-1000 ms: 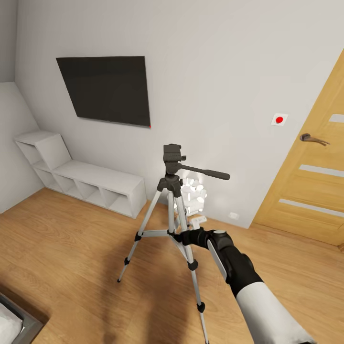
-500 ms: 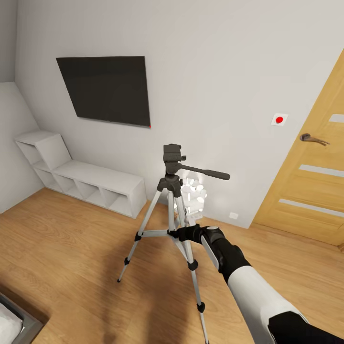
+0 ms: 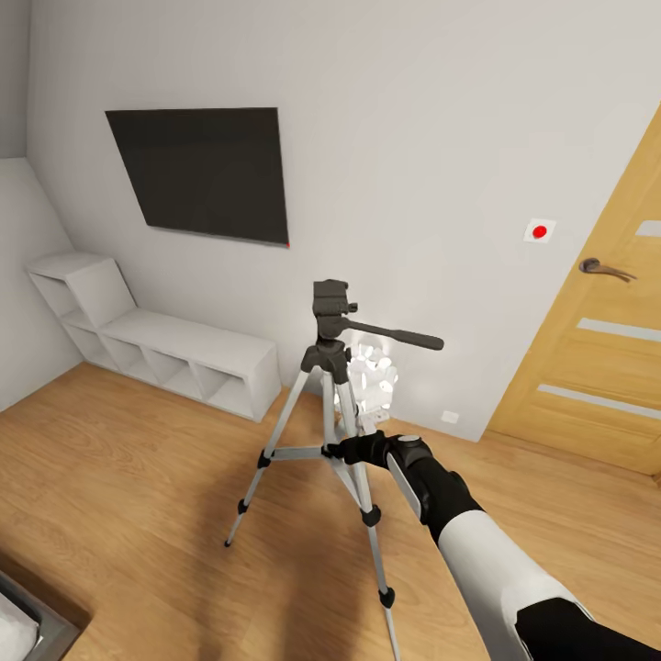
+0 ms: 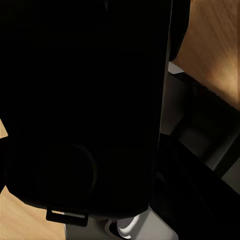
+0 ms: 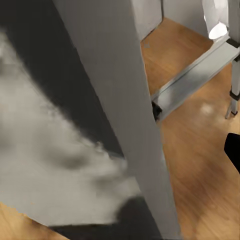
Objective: Attach the digital camera to the camera tripod in the bedroom.
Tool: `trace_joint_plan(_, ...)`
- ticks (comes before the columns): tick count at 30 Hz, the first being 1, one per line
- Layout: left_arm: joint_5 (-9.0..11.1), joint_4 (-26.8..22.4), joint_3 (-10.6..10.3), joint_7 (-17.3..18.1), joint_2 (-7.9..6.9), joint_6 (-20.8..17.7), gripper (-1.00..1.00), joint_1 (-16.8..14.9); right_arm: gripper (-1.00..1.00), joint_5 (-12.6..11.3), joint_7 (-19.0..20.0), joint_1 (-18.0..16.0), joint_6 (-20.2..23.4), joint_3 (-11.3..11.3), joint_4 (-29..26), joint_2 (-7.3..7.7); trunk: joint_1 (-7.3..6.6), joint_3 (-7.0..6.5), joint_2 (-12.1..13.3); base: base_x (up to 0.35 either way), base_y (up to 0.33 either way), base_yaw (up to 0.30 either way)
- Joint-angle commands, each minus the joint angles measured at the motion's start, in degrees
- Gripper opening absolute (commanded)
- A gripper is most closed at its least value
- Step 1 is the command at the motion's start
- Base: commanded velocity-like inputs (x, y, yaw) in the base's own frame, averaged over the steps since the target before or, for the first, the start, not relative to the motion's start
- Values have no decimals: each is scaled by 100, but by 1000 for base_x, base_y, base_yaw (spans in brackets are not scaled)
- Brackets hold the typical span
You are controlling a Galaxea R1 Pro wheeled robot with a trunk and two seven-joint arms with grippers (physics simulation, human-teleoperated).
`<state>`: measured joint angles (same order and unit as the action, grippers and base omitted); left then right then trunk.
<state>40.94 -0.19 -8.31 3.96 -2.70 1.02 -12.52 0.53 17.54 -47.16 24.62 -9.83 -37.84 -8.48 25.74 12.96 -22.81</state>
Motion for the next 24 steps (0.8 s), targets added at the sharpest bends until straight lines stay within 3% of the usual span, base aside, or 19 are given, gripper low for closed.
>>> trace_joint_plan(1,54,9,-48,35,-2,12,-100,-5,100,7,16,-4,29,-3,-18,2,4,11,-11,55,0,0)
trace_joint_plan(16,63,10,-48,35,-2,12,-100,-5,100,31,51,-4,-232,-27,-48,44,4,11,-11,10,0,0)
trace_joint_plan(24,63,10,-48,35,-2,12,-100,-5,100,331,54,-4,-251,-4,-48,53,4,11,-11,0,0,0)
